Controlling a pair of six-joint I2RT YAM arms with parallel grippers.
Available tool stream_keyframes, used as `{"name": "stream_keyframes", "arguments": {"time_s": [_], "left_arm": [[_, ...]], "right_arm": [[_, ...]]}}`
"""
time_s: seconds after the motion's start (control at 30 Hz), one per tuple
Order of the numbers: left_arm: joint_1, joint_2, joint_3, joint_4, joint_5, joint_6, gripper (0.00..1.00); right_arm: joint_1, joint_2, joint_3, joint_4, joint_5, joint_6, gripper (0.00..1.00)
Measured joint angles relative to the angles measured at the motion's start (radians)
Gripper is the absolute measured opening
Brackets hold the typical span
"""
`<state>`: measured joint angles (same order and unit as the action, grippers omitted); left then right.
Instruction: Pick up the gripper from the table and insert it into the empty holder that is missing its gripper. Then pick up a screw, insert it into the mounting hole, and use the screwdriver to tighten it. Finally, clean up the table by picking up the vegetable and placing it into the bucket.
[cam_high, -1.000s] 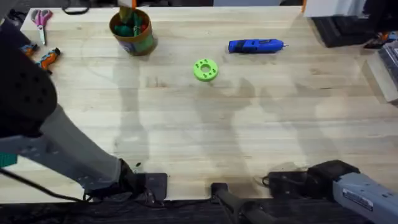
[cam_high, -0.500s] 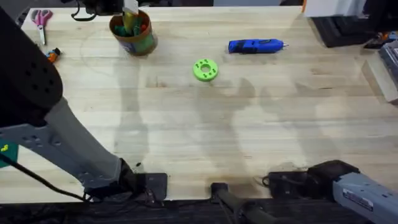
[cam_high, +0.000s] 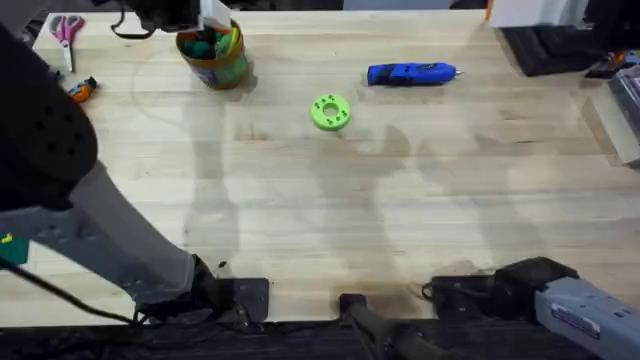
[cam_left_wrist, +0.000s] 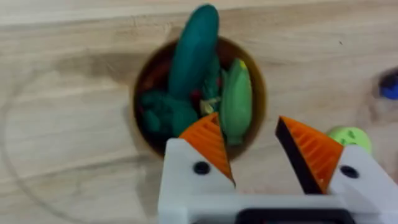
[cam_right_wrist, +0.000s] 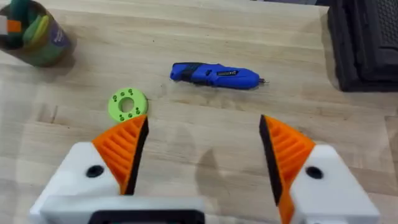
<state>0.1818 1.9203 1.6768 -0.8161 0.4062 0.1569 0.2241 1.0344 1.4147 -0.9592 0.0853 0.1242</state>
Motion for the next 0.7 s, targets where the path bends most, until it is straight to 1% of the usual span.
{"name": "stream_keyframes", "arguments": {"time_s": [0.07,0.17,0.27,0.37,0.47,0.57,0.7], "left_arm": [[0.001,-0.038,0.000,-0.042,0.006,-0.002,0.613],[0.014,-0.138,0.004,-0.114,0.009,0.000,0.705],[0.045,-0.259,0.015,-0.185,0.008,0.001,0.781],[0.087,-0.390,0.031,-0.280,0.006,0.030,0.860],[0.120,-0.512,0.040,-0.398,0.000,0.080,0.878],[0.132,-0.602,0.040,-0.514,-0.019,0.118,0.878],[0.136,-0.693,0.040,-0.626,-0.089,0.144,0.878]], "right_arm": [[0.000,0.000,0.000,-0.002,0.000,0.000,0.994],[0.000,0.000,0.000,-0.017,0.000,0.000,0.994],[0.000,0.000,0.000,-0.029,0.000,0.000,0.994],[0.000,0.000,0.000,-0.039,0.000,0.000,0.994],[0.000,0.000,0.000,-0.044,0.000,0.000,0.994],[0.000,0.000,0.000,-0.044,0.000,0.000,0.994],[0.000,0.000,0.000,-0.044,0.000,0.000,0.994]]}}
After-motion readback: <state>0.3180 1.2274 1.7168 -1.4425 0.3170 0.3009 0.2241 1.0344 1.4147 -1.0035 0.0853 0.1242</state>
